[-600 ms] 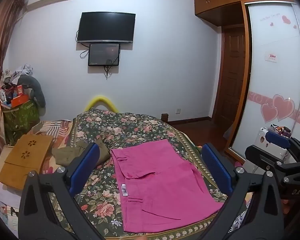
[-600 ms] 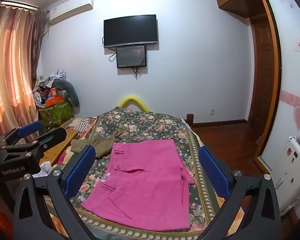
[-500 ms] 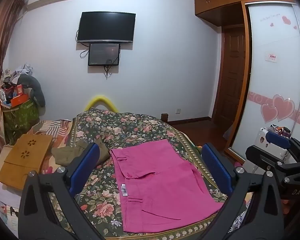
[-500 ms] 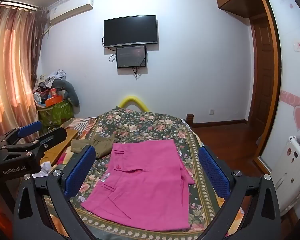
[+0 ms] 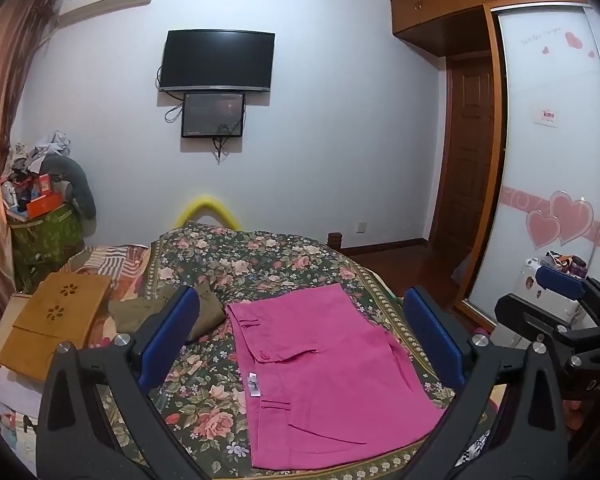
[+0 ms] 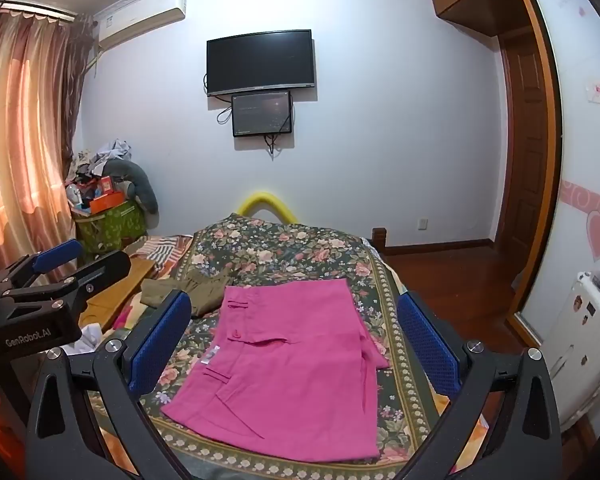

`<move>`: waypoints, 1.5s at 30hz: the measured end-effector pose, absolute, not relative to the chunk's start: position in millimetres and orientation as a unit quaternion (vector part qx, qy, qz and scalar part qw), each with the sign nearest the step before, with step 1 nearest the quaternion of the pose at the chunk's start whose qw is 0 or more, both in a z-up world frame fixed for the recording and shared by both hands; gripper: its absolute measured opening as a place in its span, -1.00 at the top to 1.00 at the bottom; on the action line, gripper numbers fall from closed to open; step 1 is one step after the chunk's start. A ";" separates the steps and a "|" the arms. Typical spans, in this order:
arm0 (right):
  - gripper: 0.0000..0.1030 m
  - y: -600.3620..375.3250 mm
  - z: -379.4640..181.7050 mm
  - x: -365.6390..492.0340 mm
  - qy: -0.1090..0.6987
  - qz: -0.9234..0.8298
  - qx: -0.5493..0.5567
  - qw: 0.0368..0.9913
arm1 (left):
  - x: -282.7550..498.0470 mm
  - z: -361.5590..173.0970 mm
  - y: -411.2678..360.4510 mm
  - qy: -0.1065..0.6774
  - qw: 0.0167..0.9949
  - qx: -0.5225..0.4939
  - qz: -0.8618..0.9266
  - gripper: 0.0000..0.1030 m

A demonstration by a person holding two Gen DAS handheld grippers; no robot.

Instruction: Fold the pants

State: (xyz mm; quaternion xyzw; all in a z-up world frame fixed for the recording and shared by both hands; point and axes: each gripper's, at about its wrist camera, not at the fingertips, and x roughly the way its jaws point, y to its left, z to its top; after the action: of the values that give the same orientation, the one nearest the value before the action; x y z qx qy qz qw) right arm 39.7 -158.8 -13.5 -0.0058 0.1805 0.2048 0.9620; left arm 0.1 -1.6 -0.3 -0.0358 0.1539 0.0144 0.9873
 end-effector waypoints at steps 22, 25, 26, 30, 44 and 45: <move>-0.99 -158.9 -13.9 40.5 0.180 0.205 -0.006 0.962 | 4.2 -5.5 3.1 0.155 0.987 -0.041 0.022 -1.00; -0.99 -158.9 -13.9 40.2 0.180 0.205 -0.005 0.962 | 4.5 -5.2 2.4 0.156 0.987 -0.040 0.023 -1.00; -0.99 -159.3 -14.0 40.8 0.180 0.205 -0.005 0.962 | 4.5 -5.0 2.5 0.156 0.987 -0.040 0.023 -1.00; -0.99 -161.5 -13.5 42.7 0.179 0.206 -0.004 0.962 | 4.3 -3.4 2.1 0.155 0.987 -0.039 0.024 -1.00; -0.99 -163.6 -11.3 44.0 0.179 0.205 -0.004 0.962 | 3.7 -3.5 2.1 0.154 0.987 -0.037 0.023 -1.00; -0.99 -163.7 -11.3 44.1 0.179 0.205 -0.004 0.962 | 3.8 -3.4 2.0 0.154 0.987 -0.037 0.023 -1.00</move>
State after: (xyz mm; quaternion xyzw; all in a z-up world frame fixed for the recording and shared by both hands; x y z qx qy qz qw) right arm 44.1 -163.7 -11.3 -0.0039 0.1793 0.2048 0.9622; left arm 3.8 2.0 -3.4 -0.0372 0.1544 0.0234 0.9870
